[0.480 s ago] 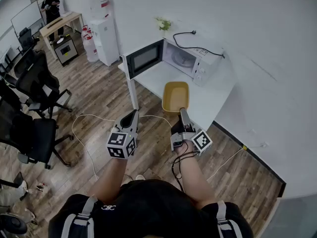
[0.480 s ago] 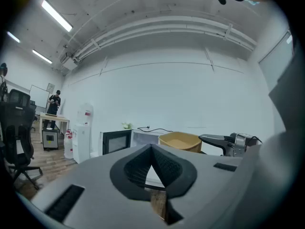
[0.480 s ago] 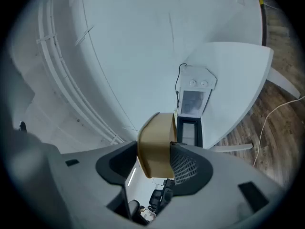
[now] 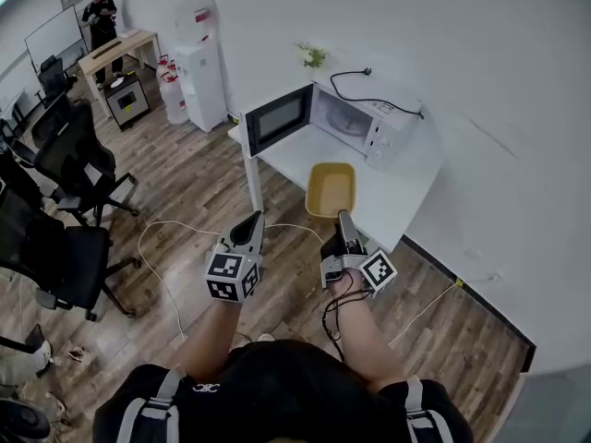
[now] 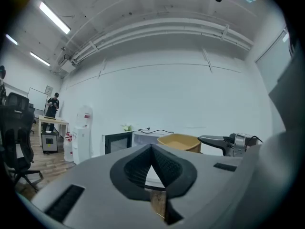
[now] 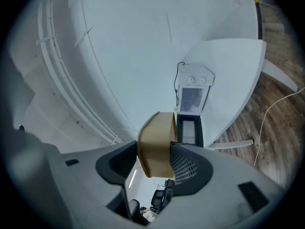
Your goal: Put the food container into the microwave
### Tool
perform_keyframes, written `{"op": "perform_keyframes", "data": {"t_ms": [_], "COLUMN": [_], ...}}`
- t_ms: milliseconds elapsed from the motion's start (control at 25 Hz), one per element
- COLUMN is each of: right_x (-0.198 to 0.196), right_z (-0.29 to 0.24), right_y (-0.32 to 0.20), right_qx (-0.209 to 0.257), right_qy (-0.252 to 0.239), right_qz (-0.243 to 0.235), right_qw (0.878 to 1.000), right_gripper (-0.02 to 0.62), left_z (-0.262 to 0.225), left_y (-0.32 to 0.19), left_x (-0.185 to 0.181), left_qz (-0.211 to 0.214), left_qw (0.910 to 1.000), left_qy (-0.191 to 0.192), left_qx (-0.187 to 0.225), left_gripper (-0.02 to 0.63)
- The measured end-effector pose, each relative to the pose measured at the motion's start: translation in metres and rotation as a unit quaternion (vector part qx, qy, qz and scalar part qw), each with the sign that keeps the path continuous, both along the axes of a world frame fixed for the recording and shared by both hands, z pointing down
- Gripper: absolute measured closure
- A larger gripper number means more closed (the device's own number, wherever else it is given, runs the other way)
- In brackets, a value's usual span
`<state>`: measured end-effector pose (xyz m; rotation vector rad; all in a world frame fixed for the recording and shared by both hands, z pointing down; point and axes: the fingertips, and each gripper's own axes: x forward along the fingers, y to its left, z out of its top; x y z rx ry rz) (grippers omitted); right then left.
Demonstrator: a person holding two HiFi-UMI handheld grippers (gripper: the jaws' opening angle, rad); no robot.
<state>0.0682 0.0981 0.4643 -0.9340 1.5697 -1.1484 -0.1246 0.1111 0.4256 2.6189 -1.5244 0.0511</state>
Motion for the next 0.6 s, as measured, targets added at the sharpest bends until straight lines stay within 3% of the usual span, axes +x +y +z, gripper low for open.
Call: {"op": "perform_keyframes", "data": {"t_ms": [400,600], "right_x": [-0.021,-0.033], "right_z": [0.006,0.012], "right_y": [-0.012,-0.016], "right_qx": [-0.006,-0.003], "right_qy": [-0.012,-0.015], "right_qz": [0.014,0.029], "right_qw": [1.0,0.999], "right_gripper": [0.37,0.37], "left_z": [0.01,0.015], "left_y": [-0.016,-0.023], "left_x": [-0.027,-0.038], "left_qz": [0.009,0.024], "left_qw": [0.9998,0.9997], "left_qy": [0.016,-0.001], "left_qx": [-0.012,0.003], "left_gripper": [0.604,0.603]}}
